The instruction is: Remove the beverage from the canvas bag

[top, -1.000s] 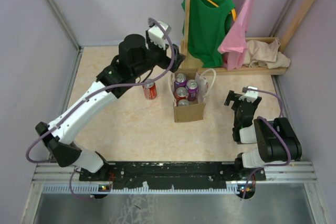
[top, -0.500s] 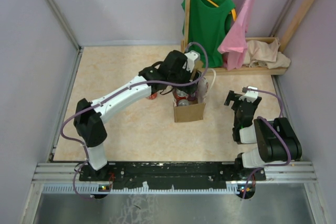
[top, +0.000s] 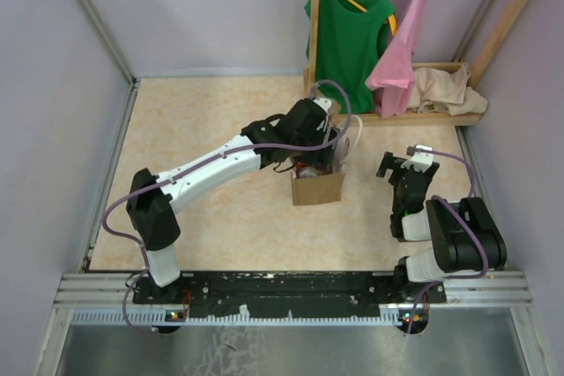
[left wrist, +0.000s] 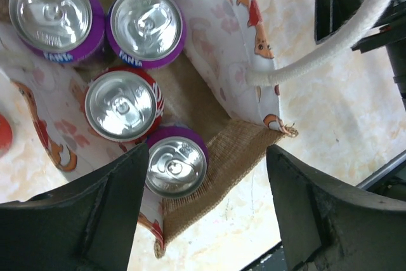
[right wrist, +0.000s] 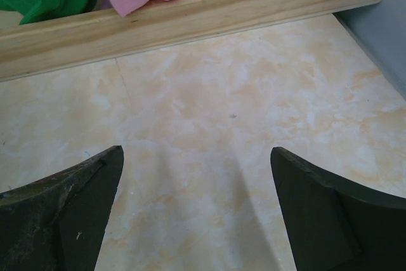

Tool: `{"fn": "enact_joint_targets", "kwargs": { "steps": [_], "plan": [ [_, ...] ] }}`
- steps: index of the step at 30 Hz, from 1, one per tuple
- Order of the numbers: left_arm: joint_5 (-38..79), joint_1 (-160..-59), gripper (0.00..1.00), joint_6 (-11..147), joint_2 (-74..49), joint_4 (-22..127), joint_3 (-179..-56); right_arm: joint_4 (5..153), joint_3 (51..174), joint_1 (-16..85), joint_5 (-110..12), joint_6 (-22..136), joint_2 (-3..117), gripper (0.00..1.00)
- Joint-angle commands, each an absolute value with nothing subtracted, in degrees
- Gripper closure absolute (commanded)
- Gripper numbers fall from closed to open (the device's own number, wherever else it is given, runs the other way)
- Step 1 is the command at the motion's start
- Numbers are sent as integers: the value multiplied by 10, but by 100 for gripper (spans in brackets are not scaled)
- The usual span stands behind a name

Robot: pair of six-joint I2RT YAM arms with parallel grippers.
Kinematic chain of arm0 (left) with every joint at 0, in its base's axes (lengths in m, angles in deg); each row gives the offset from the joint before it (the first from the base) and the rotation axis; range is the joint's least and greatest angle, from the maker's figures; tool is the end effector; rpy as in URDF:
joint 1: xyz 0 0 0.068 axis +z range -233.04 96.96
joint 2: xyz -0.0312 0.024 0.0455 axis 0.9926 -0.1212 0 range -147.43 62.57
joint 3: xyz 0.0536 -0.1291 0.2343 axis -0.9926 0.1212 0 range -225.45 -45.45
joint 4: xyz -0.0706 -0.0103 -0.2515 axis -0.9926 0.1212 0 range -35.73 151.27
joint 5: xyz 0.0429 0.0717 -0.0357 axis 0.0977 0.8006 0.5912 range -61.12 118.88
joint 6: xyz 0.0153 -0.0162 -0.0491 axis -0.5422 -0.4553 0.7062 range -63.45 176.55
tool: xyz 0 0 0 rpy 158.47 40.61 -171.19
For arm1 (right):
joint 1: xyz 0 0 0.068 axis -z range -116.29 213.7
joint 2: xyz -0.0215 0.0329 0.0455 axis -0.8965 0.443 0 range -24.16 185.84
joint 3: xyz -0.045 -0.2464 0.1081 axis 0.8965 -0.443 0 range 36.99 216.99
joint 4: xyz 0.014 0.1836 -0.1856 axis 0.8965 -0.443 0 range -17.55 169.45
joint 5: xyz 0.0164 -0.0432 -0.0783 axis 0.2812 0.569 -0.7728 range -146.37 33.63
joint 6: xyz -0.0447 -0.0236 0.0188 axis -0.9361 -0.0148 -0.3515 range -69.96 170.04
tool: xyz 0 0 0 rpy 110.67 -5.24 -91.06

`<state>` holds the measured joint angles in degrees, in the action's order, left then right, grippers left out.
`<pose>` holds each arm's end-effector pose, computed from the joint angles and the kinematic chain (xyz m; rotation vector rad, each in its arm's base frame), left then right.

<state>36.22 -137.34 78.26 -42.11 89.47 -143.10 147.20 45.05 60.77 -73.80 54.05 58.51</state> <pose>0.2478 -0.3370 0.3250 0.5975 2.2828 -0.5237 0.2167 0.0004 0.1422 0.2431 1.6703 -0.1660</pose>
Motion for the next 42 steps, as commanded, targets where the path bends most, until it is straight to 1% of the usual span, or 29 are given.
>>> {"fn": "enact_joint_targets", "kwargs": {
  "steps": [1, 4, 7, 12, 13, 17, 18, 20, 23, 26, 31, 42],
  "plan": [
    [408, -1389, 21, 840, -427, 945, -1448, 1506, 466, 608, -744, 535, 585, 1],
    [422, -1396, 22, 860, -434, 965, -1456, 1506, 466, 608, -744, 536, 585, 1],
    [439, -1399, 20, 878, -446, 983, -1467, 1506, 465, 608, -744, 536, 585, 1],
    [447, -1403, 20, 913, -476, 1033, -1484, 1506, 466, 608, -744, 535, 585, 1],
    [446, -1403, 21, 920, -480, 1036, -1486, 1507, 466, 608, -744, 535, 585, 1],
    [444, -1405, 32, 952, -492, 1062, -1505, 1507, 466, 608, -744, 535, 585, 1],
    [446, -1405, 34, 958, -495, 1067, -1510, 1507, 466, 608, -744, 535, 585, 1],
    [445, -1406, 33, 963, -500, 1071, -1514, 1507, 466, 608, -744, 535, 585, 1],
    [442, -1405, 26, 967, -509, 1074, -1521, 1507, 466, 608, -745, 536, 585, 1],
    [441, -1405, 15, 975, -519, 1085, -1528, 1506, 466, 608, -744, 535, 585, 1],
    [462, -1407, 3, 985, -520, 1123, -1560, 1506, 466, 608, -745, 535, 585, 1],
    [483, -1409, 2, 986, -503, 1143, -1546, 1507, 466, 608, -745, 535, 585, 1]
  ]
}}
